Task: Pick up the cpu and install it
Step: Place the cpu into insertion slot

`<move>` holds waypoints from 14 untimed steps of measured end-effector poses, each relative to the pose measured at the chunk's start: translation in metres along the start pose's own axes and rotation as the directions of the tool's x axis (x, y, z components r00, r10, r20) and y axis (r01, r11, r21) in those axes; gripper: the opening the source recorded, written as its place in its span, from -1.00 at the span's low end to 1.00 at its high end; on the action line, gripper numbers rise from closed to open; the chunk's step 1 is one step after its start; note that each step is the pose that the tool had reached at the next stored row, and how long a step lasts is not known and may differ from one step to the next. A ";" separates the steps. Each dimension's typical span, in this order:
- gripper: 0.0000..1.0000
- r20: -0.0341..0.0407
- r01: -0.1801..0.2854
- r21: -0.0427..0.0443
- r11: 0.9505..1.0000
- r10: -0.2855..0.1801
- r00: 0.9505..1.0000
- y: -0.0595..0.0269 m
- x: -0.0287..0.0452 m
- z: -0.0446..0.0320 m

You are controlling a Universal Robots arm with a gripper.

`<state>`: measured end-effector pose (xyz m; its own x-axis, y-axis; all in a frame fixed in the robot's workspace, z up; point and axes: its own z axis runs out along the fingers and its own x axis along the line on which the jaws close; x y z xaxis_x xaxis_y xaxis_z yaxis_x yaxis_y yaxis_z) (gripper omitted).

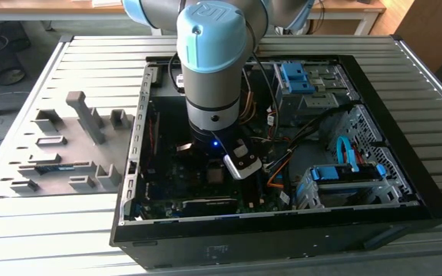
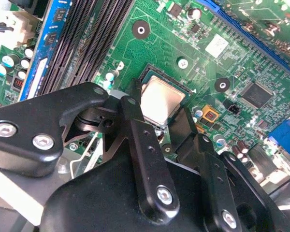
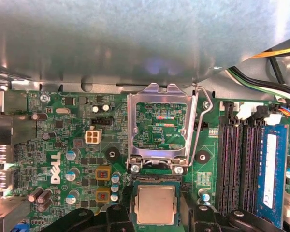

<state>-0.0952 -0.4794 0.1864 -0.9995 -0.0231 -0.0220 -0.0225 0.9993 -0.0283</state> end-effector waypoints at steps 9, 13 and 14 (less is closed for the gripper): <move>0.07 0.002 0.000 -0.001 1.000 0.000 1.000 0.0002 -0.0004 0.0007; 0.19 0.000 0.000 0.000 1.000 0.000 1.000 0.0001 -0.0001 0.0004; 0.19 0.000 0.000 0.000 1.000 0.000 1.000 0.0000 -0.0001 0.0003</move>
<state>-0.0951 -0.4793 0.1862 -0.9995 -0.0232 -0.0222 -0.0226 0.9994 -0.0280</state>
